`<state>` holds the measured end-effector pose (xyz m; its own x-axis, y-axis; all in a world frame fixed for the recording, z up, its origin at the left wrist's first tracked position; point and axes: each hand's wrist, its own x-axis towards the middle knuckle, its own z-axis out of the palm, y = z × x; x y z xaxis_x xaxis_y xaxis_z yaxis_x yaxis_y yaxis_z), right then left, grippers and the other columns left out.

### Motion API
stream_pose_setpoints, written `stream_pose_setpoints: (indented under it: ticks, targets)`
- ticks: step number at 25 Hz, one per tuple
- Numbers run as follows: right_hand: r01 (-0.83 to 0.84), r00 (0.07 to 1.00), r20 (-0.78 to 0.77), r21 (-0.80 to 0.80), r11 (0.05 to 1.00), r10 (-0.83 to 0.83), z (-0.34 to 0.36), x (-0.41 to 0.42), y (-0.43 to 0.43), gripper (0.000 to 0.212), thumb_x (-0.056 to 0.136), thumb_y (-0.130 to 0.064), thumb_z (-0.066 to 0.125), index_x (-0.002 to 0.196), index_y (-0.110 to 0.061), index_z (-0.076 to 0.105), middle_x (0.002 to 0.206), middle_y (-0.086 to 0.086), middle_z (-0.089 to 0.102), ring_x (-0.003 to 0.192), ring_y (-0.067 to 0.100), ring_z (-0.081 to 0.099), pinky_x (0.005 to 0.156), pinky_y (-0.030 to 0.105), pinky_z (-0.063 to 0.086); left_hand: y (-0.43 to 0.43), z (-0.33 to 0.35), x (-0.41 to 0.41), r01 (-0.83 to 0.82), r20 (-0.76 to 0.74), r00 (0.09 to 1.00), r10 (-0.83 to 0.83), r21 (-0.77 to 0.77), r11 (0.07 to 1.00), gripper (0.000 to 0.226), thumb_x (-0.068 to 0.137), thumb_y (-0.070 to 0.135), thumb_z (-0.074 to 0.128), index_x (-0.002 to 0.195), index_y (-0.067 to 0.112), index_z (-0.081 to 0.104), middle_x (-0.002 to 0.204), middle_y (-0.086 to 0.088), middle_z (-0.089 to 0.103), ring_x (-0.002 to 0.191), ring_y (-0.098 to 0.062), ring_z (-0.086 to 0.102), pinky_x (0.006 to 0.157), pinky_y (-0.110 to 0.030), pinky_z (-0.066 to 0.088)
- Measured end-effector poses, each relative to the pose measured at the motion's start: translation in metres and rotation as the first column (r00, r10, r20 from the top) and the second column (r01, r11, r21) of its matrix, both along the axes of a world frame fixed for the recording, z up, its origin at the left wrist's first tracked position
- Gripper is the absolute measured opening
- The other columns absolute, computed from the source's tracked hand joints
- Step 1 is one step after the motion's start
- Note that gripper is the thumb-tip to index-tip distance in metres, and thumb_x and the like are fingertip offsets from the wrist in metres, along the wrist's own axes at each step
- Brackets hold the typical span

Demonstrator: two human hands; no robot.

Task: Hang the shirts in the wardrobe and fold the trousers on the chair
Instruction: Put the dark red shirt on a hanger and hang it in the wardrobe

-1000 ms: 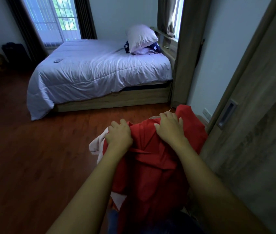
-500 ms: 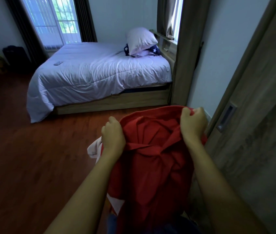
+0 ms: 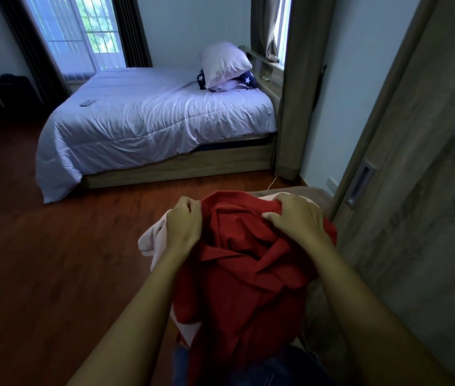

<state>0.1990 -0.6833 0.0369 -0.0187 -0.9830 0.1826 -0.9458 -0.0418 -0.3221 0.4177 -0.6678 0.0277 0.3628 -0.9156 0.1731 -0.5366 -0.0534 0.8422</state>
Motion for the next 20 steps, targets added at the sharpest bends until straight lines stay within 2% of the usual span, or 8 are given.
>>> stream_pose_setpoints:
  ticks: [2, 4, 7, 11, 13, 15, 17, 20]
  targets:
    - [0.045, 0.997, 0.065, -0.055, 0.997, -0.041, 0.004, -0.007, 0.004, 0.031, 0.082, -0.042, 0.066, 0.104, -0.021, 0.064, 0.108, 0.003, 0.067, 0.100, 0.024, 0.060, 0.082, 0.036, 0.046, 0.004, 0.002, 0.005, 0.141, 0.054, 0.988, -0.143, 0.027, 0.990, 0.021, 0.091, 0.039, 0.053, 0.089, 0.019, 0.059, 0.078, 0.010, 0.063, 0.076, -0.006, 0.060, 0.068, -0.022, 0.046]
    - [0.159, 0.975, 0.183, -0.165, 0.973, -0.128, 0.015, -0.013, 0.010, 0.019, 0.086, -0.028, 0.064, 0.095, -0.012, 0.058, 0.104, 0.007, 0.062, 0.086, 0.023, 0.056, 0.070, 0.032, 0.043, 0.008, 0.003, 0.011, 0.237, 0.197, 0.952, -0.236, 0.016, 0.971, 0.016, 0.084, 0.038, 0.066, 0.091, 0.025, 0.060, 0.079, 0.014, 0.062, 0.074, 0.003, 0.057, 0.065, -0.013, 0.040]
    - [0.306, 0.909, 0.369, -0.277, 0.911, -0.193, 0.032, -0.016, 0.025, 0.011, 0.088, -0.012, 0.055, 0.090, -0.011, 0.044, 0.101, 0.009, 0.050, 0.075, 0.018, 0.043, 0.063, 0.030, 0.033, 0.017, -0.001, 0.016, 0.185, 0.338, 0.927, -0.163, -0.035, 0.982, 0.017, 0.079, 0.033, 0.073, 0.081, 0.022, 0.060, 0.078, 0.007, 0.061, 0.067, 0.000, 0.052, 0.058, -0.012, 0.032]
    - [0.346, 0.842, 0.529, -0.382, 0.857, -0.104, 0.050, -0.012, 0.051, 0.016, 0.087, -0.005, 0.050, 0.088, -0.015, 0.037, 0.081, 0.004, 0.051, 0.070, 0.023, 0.050, 0.058, 0.029, 0.033, 0.032, 0.008, 0.015, 0.112, 0.297, 0.953, -0.069, -0.130, 0.985, 0.017, 0.082, 0.026, 0.070, 0.079, 0.015, 0.058, 0.071, 0.006, 0.057, 0.064, -0.007, 0.048, 0.055, -0.012, 0.032]
    - [0.383, 0.814, 0.576, -0.433, 0.816, -0.076, 0.066, -0.010, 0.069, 0.016, 0.086, -0.003, 0.048, 0.097, -0.014, 0.043, 0.085, 0.005, 0.057, 0.075, 0.025, 0.056, 0.061, 0.031, 0.039, 0.042, 0.017, 0.016, 0.182, 0.310, 0.941, -0.132, -0.139, 0.973, 0.014, 0.085, 0.028, 0.067, 0.081, 0.015, 0.062, 0.067, 0.008, 0.058, 0.063, -0.010, 0.053, 0.059, -0.020, 0.035]
    - [0.414, 0.803, 0.592, -0.468, 0.781, -0.071, 0.083, -0.009, 0.090, 0.025, 0.086, -0.002, 0.047, 0.108, -0.013, 0.049, 0.098, 0.008, 0.062, 0.086, 0.025, 0.058, 0.071, 0.030, 0.043, 0.051, 0.032, 0.020, 0.238, 0.332, 0.928, -0.166, -0.189, 0.953, 0.012, 0.087, 0.025, 0.065, 0.086, 0.013, 0.066, 0.075, -0.003, 0.069, 0.072, -0.023, 0.064, 0.066, -0.030, 0.041]
    - [0.442, 0.801, 0.595, -0.511, 0.737, -0.068, 0.104, -0.007, 0.115, 0.031, 0.085, -0.002, 0.047, 0.114, -0.013, 0.054, 0.106, 0.008, 0.064, 0.095, 0.024, 0.058, 0.077, 0.024, 0.038, 0.066, 0.060, 0.023, 0.262, 0.312, 0.938, -0.153, -0.347, 0.900, 0.010, 0.088, 0.015, 0.063, 0.091, 0.009, 0.069, 0.086, -0.014, 0.072, 0.082, -0.031, 0.067, 0.070, -0.030, 0.040]
    - [0.484, 0.783, 0.622, -0.602, 0.635, -0.007, 0.143, 0.001, 0.151, 0.029, 0.084, -0.003, 0.046, 0.109, -0.011, 0.060, 0.104, 0.007, 0.066, 0.094, 0.022, 0.059, 0.078, 0.019, 0.038, 0.094, 0.122, 0.021, 0.232, 0.219, 0.967, -0.130, -0.549, 0.803, 0.012, 0.089, 0.007, 0.058, 0.087, 0.001, 0.069, 0.085, -0.022, 0.070, 0.080, -0.031, 0.066, 0.065, -0.029, 0.033]
